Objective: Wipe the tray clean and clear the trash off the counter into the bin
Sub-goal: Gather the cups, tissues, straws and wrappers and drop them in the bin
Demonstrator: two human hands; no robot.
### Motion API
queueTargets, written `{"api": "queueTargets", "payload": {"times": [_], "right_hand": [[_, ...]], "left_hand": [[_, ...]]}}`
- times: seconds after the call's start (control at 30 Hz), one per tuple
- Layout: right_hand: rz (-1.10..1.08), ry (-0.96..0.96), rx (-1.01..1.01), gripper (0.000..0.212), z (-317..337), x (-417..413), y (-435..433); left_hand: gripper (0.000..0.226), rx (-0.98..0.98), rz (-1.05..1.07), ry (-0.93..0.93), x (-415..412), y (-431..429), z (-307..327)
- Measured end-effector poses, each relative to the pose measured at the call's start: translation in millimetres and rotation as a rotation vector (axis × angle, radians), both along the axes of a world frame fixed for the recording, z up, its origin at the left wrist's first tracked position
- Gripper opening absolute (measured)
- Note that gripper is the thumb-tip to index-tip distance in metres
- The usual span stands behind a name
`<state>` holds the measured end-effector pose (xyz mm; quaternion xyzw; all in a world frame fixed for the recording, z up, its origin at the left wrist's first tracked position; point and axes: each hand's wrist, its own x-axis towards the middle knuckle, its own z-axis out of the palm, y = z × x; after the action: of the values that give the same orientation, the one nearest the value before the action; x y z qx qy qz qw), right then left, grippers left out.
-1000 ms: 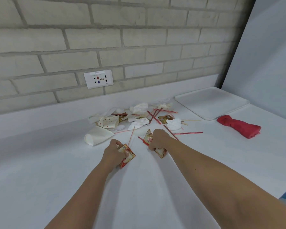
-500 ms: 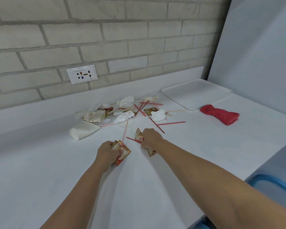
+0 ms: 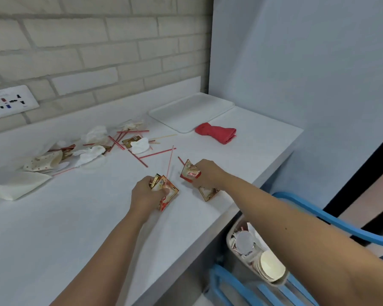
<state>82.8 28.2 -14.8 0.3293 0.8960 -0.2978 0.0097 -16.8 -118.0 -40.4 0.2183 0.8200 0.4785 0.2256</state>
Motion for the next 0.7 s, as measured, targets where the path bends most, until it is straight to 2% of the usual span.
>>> {"api": "queueTargets", "payload": {"times": [0.13, 0.33, 0.43, 0.53, 0.7], "right_hand": [[-0.176, 0.077, -0.036, 0.03, 6, 74, 38], [-0.449, 0.2, -0.079, 0.014, -22, 166, 79], [-0.562, 0.186, -0.089, 0.013, -50, 197, 89], [-0.658, 0.167, -0.109, 0.02, -79, 216, 92], [-0.656, 0.163, -0.113, 0.021, -123, 229, 93]], "left_hand": [[0.024, 0.066, -0.118, 0.093, 62, 46, 3], [0.021, 0.132, -0.29, 0.179, 156, 99, -20], [0.028, 0.046, -0.352, 0.219, 189, 115, -50], [0.027, -0.059, -0.387, 0.193, 205, 124, -84], [0.022, -0.216, -0.37, 0.18, 206, 130, -131]]}}
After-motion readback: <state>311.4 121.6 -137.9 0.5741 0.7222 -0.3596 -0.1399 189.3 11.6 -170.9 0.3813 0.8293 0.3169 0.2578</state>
